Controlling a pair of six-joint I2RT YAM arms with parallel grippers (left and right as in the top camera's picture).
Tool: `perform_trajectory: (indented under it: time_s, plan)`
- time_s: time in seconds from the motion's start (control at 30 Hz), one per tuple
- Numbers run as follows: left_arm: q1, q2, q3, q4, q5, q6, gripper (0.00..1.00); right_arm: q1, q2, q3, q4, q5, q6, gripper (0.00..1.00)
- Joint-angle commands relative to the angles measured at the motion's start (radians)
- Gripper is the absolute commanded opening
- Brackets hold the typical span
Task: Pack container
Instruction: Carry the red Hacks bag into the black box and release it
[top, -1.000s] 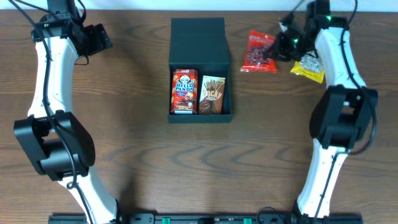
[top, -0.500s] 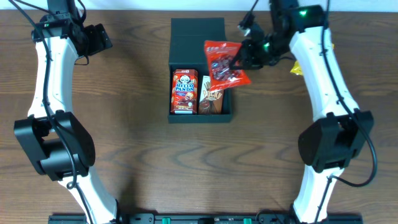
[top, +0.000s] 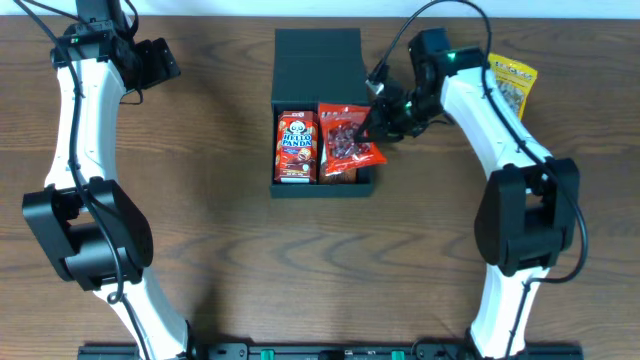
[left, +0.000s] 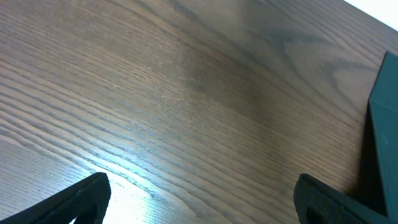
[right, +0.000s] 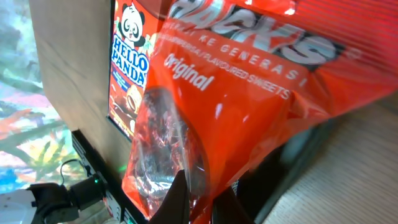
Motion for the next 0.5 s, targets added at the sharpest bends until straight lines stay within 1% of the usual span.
perform_trajectory:
  time_s: [0.0,0.1,0.13,0.17,0.2,0.23,0.37,0.47]
  plan:
    - [0.001,0.014,0.0,-0.002,-0.004,-0.011,0.95,0.036,-0.003,-0.005,0.022,0.002,0.074,0.01]
    - [0.001,0.014,0.0,-0.002,-0.004,-0.011,0.95,0.053,-0.003,-0.005,0.043,0.022,0.08,0.02]
    - [0.001,0.014,0.0,-0.002,-0.004,-0.011,0.95,0.06,-0.003,-0.005,0.047,0.041,0.08,0.05]
    - [0.001,0.014,0.0,-0.002,-0.004,-0.011,0.95,0.064,-0.003,-0.005,0.047,0.066,0.08,0.25]
    - [0.001,0.014,0.0,-0.002,-0.004,-0.011,0.95,0.068,-0.003,-0.005,0.047,0.095,0.08,0.47]
    - [0.001,0.014,0.0,-0.002,-0.004,-0.011,0.95,0.069,-0.003,-0.005,0.047,0.121,0.08,0.55]
    - [0.001,0.014,0.0,-0.002,-0.004,-0.011,0.95,0.061,-0.003,-0.005,0.06,0.13,0.099,0.63]
    - [0.001,0.014,0.0,-0.002,-0.004,-0.011,0.95,0.047,-0.004,0.013,0.057,0.129,0.098,0.57]
